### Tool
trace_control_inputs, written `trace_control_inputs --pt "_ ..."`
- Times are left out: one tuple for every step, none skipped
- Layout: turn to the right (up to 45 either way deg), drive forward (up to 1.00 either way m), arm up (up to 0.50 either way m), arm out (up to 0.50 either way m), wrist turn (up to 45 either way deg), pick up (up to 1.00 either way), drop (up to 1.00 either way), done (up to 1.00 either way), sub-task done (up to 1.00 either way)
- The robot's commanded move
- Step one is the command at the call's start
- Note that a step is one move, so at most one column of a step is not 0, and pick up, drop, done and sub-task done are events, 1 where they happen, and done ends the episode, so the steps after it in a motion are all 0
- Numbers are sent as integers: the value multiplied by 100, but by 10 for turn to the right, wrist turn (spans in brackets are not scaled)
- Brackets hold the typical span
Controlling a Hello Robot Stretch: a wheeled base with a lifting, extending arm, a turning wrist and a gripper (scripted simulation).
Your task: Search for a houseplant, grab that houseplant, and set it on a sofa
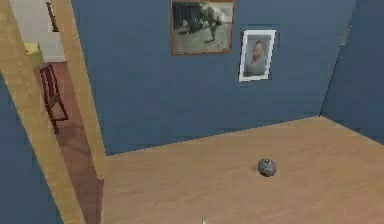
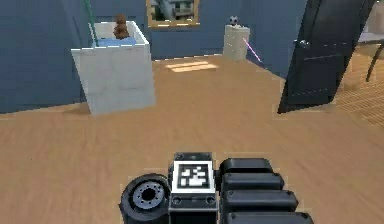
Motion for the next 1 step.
trace_control_inputs --pt "-120 0 0 0 0 0 0 0 0"
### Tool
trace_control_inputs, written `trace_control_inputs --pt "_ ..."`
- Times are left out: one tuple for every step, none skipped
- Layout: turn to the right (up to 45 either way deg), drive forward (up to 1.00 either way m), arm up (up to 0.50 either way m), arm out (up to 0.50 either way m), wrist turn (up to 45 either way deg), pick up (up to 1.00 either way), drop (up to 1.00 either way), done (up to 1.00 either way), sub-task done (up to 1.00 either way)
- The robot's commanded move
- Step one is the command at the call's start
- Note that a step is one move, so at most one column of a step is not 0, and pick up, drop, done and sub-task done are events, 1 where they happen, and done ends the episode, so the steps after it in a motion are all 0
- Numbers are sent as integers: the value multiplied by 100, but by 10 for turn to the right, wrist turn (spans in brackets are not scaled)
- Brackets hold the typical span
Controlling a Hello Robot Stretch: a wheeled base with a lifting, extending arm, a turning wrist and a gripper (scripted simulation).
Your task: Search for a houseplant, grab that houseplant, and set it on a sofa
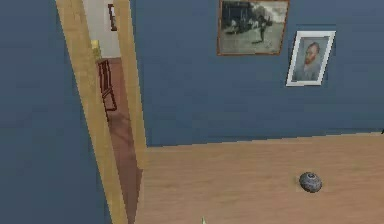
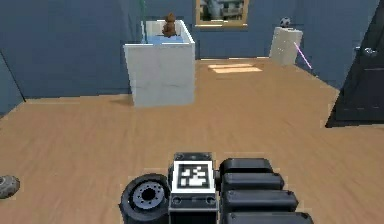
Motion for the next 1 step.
trace_control_inputs --pt "0 85 0 0 0 0 0 0 0"
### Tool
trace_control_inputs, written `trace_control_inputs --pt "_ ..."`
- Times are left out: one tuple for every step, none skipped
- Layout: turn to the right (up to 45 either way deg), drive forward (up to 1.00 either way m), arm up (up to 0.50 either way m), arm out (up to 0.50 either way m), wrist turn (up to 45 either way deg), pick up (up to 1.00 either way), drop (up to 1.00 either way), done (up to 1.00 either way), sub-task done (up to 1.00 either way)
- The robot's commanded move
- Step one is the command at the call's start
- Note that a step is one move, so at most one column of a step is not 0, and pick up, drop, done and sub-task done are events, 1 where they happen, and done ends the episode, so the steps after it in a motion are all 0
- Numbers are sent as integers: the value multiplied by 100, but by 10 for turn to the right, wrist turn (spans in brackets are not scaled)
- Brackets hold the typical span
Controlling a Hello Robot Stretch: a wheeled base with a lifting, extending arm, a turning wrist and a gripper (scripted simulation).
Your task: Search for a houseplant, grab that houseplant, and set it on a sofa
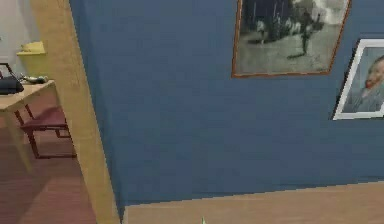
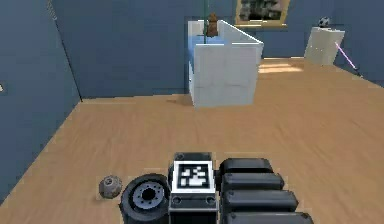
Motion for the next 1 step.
trace_control_inputs --pt "-330 0 0 0 0 0 0 0 0"
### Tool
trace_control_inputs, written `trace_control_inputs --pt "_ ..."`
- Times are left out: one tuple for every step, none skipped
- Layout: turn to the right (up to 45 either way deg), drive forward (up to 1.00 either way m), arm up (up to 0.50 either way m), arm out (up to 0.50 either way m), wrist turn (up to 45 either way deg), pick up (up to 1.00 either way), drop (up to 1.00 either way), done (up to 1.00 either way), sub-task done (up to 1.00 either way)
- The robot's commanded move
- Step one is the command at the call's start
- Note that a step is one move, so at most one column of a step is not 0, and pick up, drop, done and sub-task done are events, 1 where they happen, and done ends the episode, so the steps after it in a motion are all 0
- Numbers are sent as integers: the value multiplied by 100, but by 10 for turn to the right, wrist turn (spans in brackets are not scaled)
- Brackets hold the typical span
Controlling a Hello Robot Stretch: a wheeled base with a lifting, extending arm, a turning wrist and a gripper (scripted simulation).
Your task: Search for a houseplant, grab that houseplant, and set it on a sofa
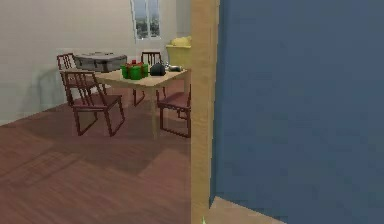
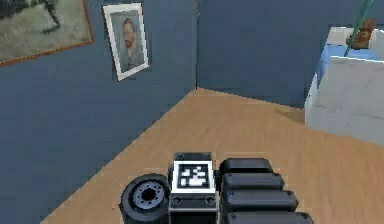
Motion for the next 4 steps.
trace_control_inputs --pt "0 45 0 0 0 0 0 0 0" --pt "-330 0 0 0 0 0 0 0 0" --pt "0 50 0 0 0 0 0 0 0" --pt "-30 0 0 0 0 0 0 0 0"
